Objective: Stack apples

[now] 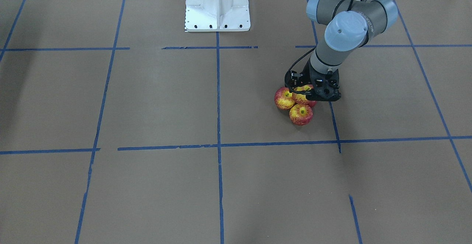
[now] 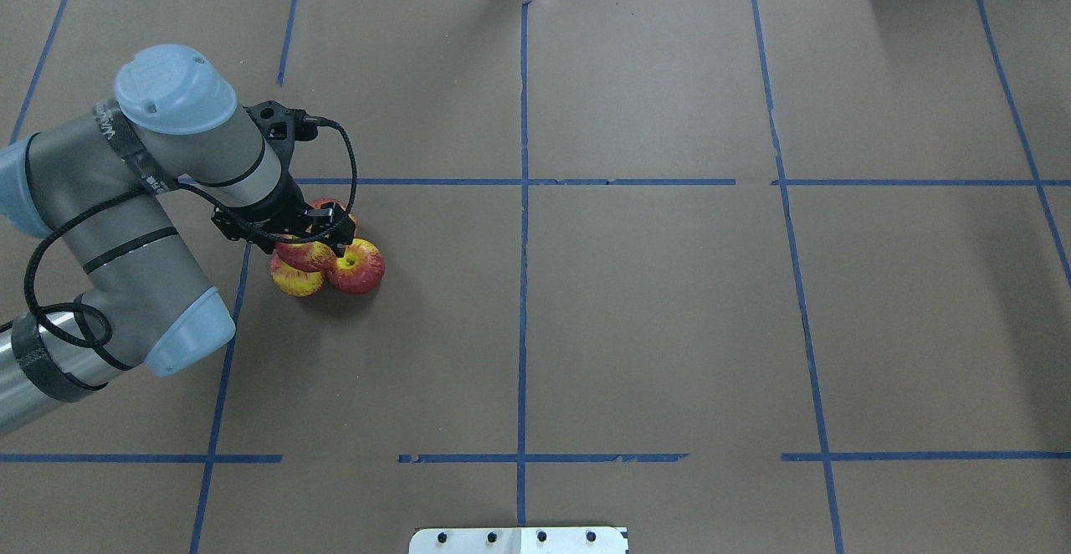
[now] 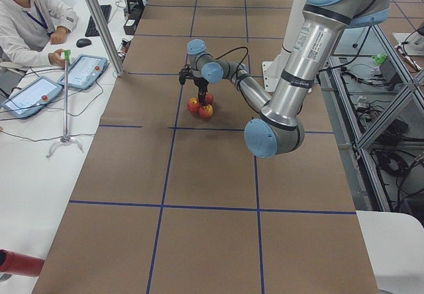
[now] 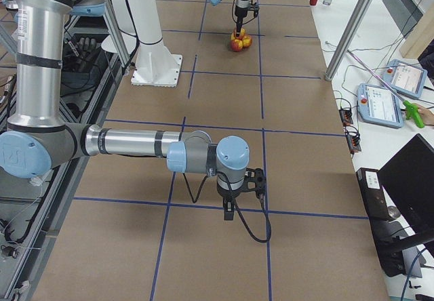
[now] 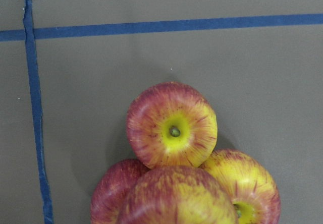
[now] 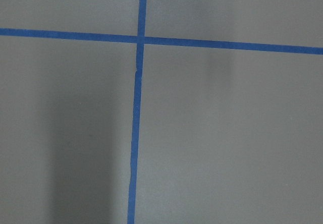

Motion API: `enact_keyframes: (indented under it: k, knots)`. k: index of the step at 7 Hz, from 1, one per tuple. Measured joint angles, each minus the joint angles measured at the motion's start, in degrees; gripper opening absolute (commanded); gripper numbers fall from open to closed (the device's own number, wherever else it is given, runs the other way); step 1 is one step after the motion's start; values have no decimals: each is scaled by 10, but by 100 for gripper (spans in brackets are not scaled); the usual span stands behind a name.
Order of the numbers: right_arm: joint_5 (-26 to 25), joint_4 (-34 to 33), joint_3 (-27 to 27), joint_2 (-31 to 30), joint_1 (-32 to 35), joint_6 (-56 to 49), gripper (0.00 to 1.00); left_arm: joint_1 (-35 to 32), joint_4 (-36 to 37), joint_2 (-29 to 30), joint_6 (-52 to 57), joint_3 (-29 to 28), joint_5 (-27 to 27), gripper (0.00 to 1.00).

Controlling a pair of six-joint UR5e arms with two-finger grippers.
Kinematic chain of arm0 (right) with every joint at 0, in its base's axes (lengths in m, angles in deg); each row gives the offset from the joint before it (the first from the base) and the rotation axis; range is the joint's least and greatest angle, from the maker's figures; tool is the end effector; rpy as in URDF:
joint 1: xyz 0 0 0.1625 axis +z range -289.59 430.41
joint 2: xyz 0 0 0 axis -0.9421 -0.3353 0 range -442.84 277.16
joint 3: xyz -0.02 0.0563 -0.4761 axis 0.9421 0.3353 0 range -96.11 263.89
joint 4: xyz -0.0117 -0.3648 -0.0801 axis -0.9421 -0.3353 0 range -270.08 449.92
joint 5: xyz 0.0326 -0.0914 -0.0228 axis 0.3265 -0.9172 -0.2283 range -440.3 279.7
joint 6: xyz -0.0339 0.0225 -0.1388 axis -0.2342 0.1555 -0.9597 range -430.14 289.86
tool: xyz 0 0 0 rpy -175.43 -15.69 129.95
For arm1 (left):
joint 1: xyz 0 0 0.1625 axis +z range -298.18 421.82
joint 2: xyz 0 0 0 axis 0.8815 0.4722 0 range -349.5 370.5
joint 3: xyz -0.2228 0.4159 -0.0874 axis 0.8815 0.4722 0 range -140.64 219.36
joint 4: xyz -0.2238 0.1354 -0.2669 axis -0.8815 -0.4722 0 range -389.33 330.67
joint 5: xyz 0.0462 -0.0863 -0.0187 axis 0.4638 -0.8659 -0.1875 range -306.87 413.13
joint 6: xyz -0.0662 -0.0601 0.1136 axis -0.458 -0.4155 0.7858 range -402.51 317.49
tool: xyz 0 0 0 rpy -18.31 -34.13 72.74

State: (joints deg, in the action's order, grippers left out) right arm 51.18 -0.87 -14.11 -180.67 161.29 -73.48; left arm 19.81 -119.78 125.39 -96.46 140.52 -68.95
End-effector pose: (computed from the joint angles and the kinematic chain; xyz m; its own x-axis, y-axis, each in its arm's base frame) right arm 0.0433 -0.3816 0.7463 0.7486 -0.0396 0.6618 0.0284 0.9992 0.0277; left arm 0.4356 -0.4686 0.4315 0.6784 0.0599 -0.7322 -0.0828 0.9966 0.0048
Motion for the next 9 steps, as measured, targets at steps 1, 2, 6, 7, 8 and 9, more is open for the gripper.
enact_keyframes:
  k: [1, 2, 6, 7, 8, 9]
  knots:
    - [0, 0, 0, 0, 0, 0, 100, 0, 0, -1, 0, 3, 0, 100]
    - [0, 0, 0, 0, 0, 0, 100, -2, 3, -3, 0, 15, -1, 100]
    - [0, 0, 0, 0, 0, 0, 100, -106, 106, -36, 89, 111, -3, 100]
    - [0, 0, 0, 0, 0, 0, 100, -137, 109, -68, 153, 118, -5, 100]
    - [0, 0, 0, 0, 0, 0, 100, -185, 108, -108, 243, 119, -19, 100]
    - [0, 0, 0, 0, 0, 0, 100, -245, 107, -151, 338, 114, -46, 100]
